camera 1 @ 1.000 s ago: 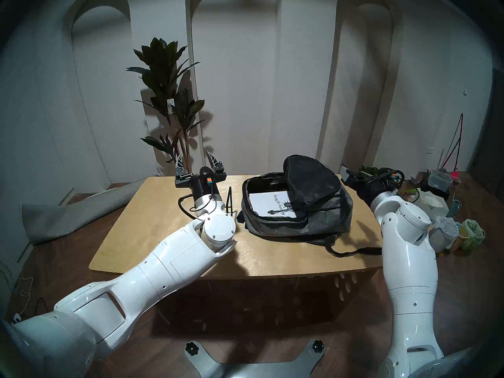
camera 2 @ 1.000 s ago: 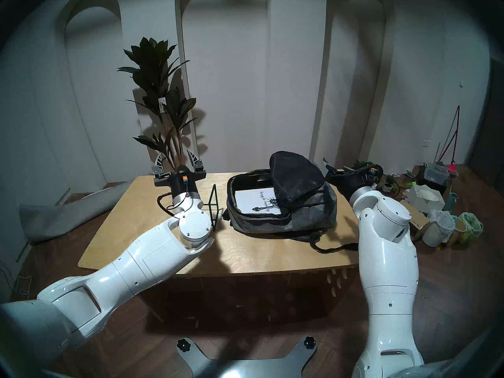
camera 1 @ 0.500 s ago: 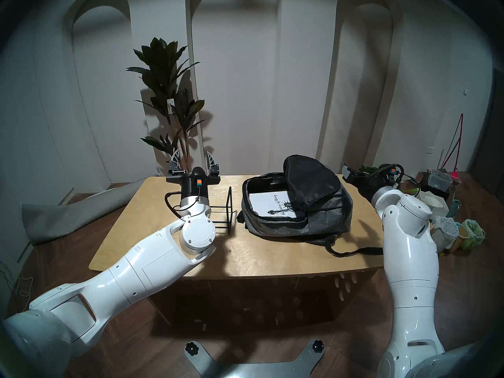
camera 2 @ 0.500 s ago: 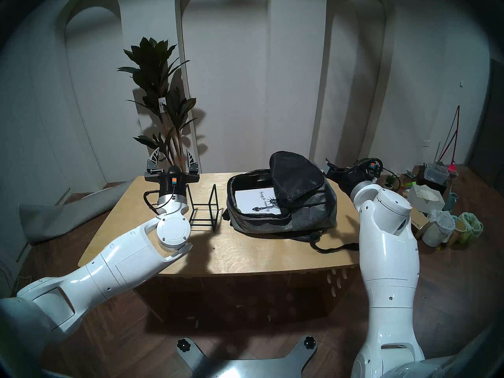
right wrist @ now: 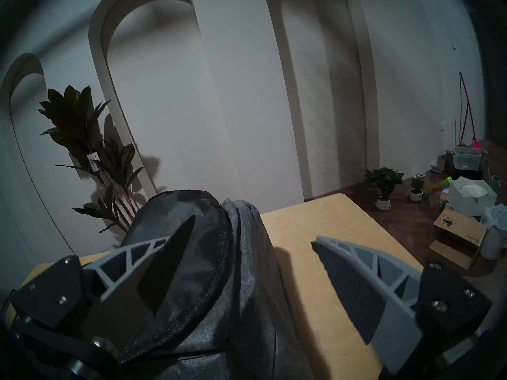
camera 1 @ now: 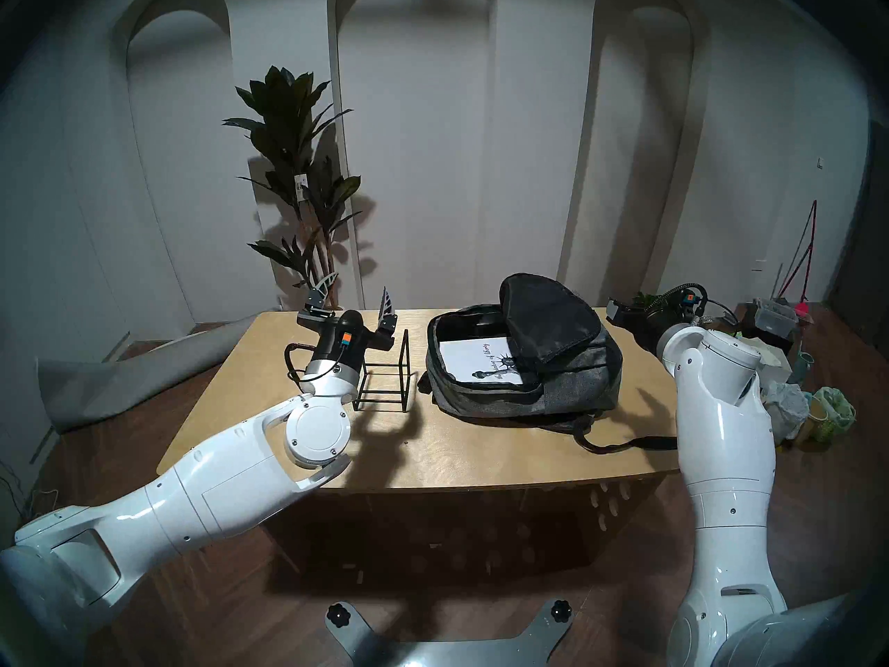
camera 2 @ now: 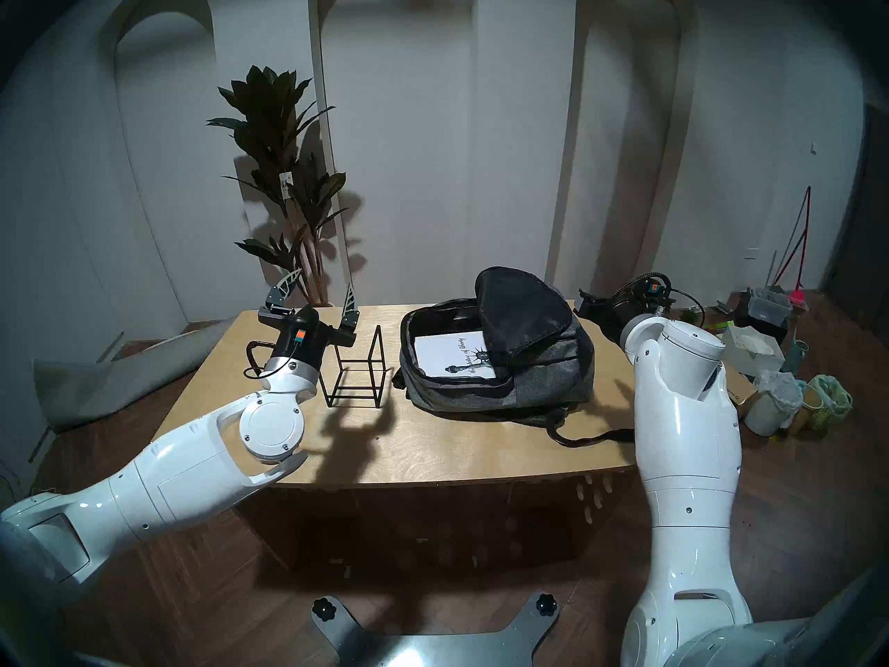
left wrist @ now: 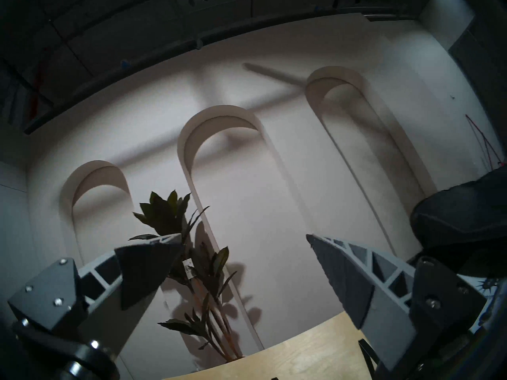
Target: Put the book into the bag and close the bag
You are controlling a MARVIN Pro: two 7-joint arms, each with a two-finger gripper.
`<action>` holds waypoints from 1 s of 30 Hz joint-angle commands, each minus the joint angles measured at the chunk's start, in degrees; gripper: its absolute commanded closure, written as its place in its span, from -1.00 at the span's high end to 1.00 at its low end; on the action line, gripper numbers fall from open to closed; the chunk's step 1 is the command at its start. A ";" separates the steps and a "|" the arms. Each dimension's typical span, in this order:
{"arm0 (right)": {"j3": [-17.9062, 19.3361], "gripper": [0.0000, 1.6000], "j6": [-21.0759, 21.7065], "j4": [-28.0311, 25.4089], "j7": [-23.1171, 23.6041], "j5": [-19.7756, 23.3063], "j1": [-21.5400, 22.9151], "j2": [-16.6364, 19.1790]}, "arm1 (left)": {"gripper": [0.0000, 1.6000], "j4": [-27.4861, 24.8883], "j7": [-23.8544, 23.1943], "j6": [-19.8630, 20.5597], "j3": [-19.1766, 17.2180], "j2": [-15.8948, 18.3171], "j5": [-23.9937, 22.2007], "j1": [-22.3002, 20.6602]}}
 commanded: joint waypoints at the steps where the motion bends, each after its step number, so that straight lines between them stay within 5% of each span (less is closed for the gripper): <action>1: -0.27 1.00 3.89 0.91 -1.35 1.07 4.19 -1.13 | 1.00 -5.22 -6.18 1.00 -1.72 6.47 -3.03 0.24; 18: 2.46 1.00 14.89 3.32 -5.52 4.70 10.64 -3.34 | 1.00 -15.17 -25.92 9.13 -4.65 18.12 -18.21 -0.73; 30: 3.22 1.00 14.89 4.13 -7.44 7.31 12.70 -4.72 | 1.00 -15.92 -34.19 15.34 -6.27 19.57 -25.84 -2.53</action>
